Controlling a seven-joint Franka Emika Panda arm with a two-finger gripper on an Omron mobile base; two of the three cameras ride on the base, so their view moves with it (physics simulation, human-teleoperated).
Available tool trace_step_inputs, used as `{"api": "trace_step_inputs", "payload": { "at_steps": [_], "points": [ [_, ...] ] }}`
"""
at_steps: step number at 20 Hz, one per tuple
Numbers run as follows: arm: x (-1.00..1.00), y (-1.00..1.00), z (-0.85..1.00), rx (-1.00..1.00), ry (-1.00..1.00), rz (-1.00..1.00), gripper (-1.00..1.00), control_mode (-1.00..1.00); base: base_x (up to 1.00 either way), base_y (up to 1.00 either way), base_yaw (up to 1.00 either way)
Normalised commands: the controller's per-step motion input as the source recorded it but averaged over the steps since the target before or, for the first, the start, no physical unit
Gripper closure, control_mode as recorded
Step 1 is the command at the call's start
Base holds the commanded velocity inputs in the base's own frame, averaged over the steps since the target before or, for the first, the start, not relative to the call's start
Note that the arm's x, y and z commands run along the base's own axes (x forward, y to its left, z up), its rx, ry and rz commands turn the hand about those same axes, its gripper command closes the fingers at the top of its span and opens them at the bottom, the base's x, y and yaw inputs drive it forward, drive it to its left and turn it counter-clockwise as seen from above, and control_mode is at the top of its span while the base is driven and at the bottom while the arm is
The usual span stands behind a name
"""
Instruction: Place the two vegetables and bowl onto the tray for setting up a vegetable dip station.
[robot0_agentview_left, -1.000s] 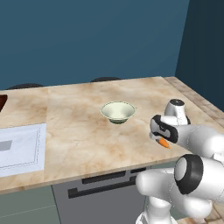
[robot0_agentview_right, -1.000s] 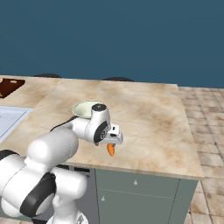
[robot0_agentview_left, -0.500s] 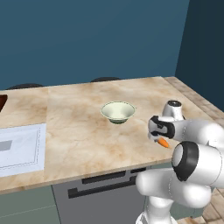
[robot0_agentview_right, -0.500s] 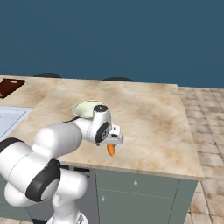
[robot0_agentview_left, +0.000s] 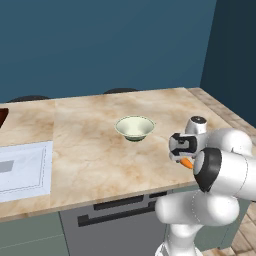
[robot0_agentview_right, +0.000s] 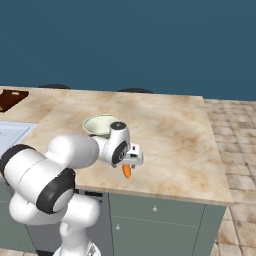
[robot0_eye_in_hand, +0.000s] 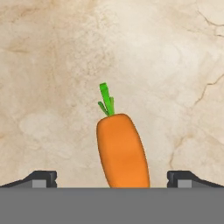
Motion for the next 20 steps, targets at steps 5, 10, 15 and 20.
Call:
{"api": "trace_step_inputs", "payload": {
  "at_steps": [5,10,15,20],
  "points": [
    [0.05,-0.03,-0.14,0.00,0.02,0.02,-1.00,-1.00,0.00,0.00,0.00],
    [0.00,0.00,-0.19,0.00,0.03,0.00,-1.00,-1.00,0.00,0.00,0.00],
    [0.04,0.00,-0.21,0.00,0.01,0.00,-1.00,-1.00,0.00,0.00,0.00],
    [0.09,0.00,-0.17,0.00,0.00,0.00,-1.00,-1.00,0.00,0.00,0.00]
  ]
}}
